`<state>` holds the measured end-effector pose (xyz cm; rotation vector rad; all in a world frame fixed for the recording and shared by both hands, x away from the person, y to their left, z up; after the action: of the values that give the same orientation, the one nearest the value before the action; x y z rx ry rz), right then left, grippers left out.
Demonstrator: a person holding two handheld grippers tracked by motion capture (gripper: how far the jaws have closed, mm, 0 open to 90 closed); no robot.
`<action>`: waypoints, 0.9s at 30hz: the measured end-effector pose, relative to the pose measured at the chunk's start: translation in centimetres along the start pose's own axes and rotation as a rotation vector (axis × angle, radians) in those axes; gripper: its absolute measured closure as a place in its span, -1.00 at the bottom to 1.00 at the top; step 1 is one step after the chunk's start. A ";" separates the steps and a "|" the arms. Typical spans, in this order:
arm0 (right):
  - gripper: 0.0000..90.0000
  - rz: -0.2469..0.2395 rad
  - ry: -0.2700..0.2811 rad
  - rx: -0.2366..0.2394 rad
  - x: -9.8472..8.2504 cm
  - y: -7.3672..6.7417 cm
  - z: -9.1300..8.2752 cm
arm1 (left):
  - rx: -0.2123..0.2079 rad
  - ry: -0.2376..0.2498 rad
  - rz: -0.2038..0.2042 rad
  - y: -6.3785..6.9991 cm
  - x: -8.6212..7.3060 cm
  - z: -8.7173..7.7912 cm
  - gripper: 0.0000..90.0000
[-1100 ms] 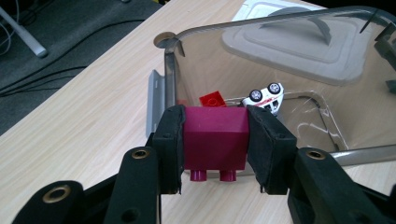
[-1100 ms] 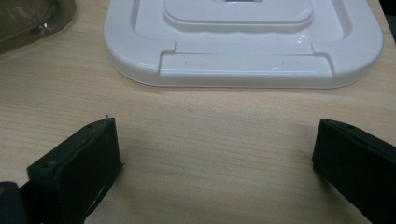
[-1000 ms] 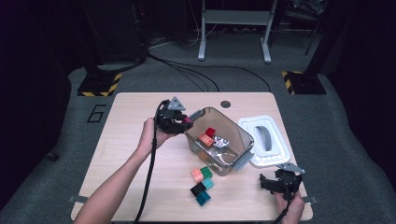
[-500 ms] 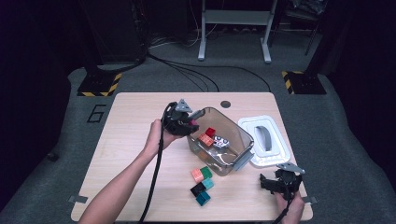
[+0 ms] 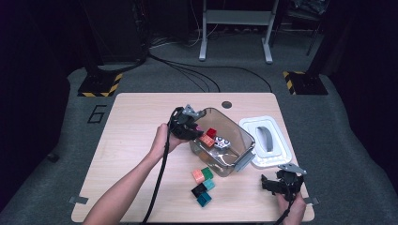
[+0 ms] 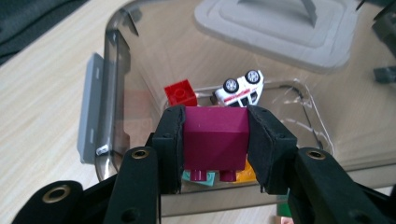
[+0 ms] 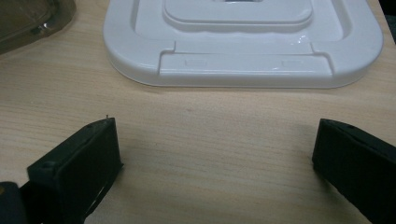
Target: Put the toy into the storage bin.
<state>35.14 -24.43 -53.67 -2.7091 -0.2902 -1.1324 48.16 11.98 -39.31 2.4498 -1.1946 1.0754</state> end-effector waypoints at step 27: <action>-1.00 0.001 -0.001 0.000 0.0 0.0 0.0 | 0.007 0.012 0.033 1.0 -4.1 -4.4 -0.65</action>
<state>35.14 -24.42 -53.66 -2.7096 -0.2894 -1.1315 43.44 15.86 -39.11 2.4336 -1.2340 1.1039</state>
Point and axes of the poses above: each handheld gripper's, and its own axes: z roughly forward along the jaws, x roughly out of its top, y roughly to its right, the point moved 1 cm from there along z, roughly forward along the jaws, and after that the axes turned 8 degrees about x, right-handed, at the moved point
